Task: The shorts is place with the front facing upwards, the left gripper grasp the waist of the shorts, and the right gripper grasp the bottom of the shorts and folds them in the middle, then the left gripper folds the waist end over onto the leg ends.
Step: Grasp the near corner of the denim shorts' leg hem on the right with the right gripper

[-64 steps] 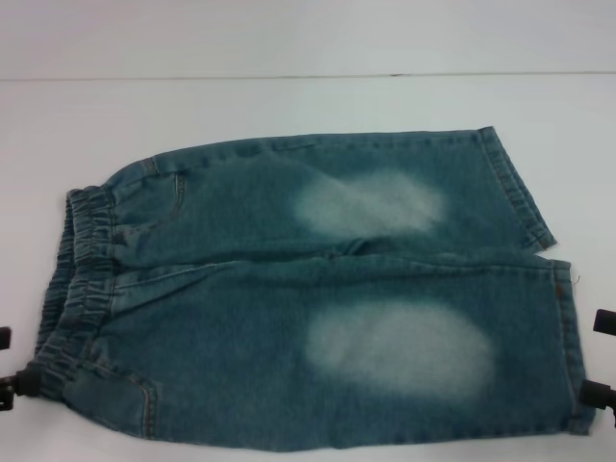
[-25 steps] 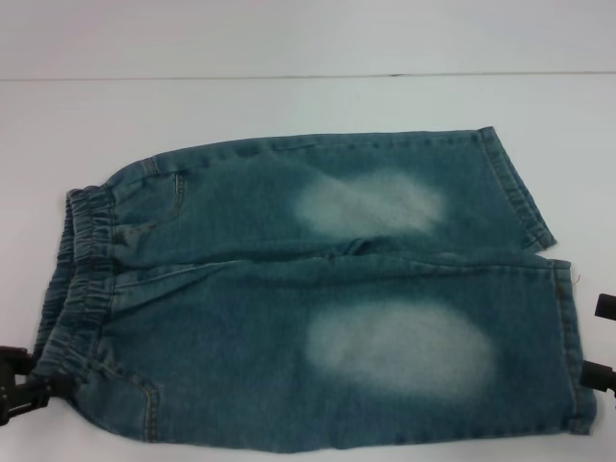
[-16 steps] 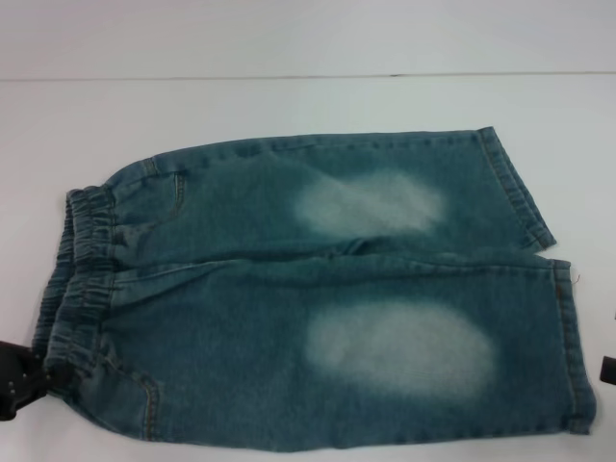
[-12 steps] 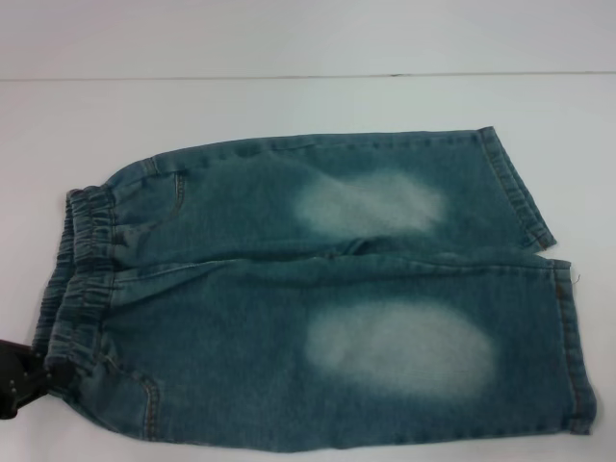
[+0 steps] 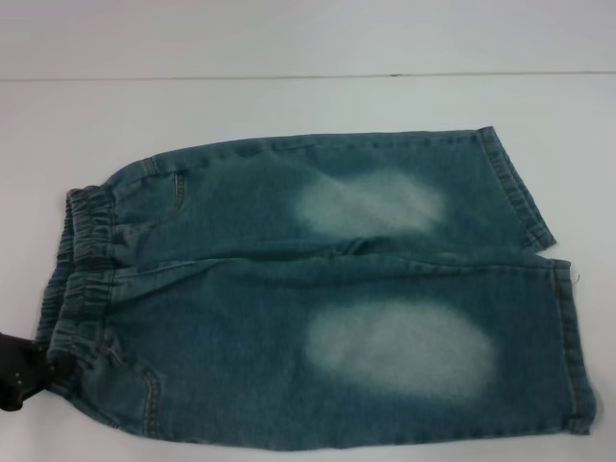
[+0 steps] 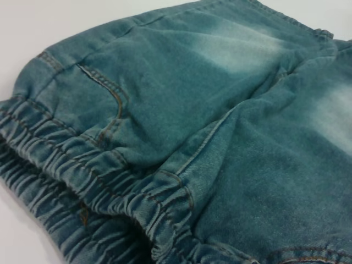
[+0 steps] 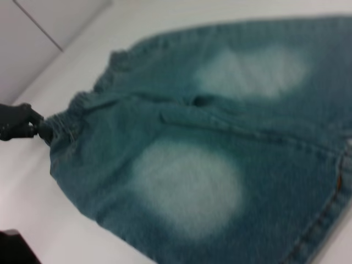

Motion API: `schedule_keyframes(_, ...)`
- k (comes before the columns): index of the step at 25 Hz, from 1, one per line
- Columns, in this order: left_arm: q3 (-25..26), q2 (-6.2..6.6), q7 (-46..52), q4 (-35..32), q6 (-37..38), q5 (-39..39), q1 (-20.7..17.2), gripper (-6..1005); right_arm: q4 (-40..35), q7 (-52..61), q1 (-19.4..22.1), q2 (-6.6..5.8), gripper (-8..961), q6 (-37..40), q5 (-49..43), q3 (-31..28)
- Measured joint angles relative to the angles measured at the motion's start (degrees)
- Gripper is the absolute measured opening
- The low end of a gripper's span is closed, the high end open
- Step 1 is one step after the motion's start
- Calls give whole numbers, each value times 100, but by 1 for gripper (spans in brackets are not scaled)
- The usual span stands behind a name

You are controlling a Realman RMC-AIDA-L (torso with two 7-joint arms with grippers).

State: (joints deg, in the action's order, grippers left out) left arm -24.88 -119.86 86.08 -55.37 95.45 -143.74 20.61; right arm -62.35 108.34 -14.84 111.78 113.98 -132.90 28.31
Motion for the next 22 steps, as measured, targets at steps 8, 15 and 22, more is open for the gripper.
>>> schedule_keyframes(8,1,-27,14,31,-125,-5,18,49,53,902,-296,-185,911,4,-230,731)
schedule_keyframes(15,1,-29,-32,63,-175,-5,9,49,329,1012,-584,-29,912,-42,-692,850)
schedule_keyframes(22,1,-38,-28,63,-253,-24,-21,48,353,969,-737,275,899,-241,-1216,858)
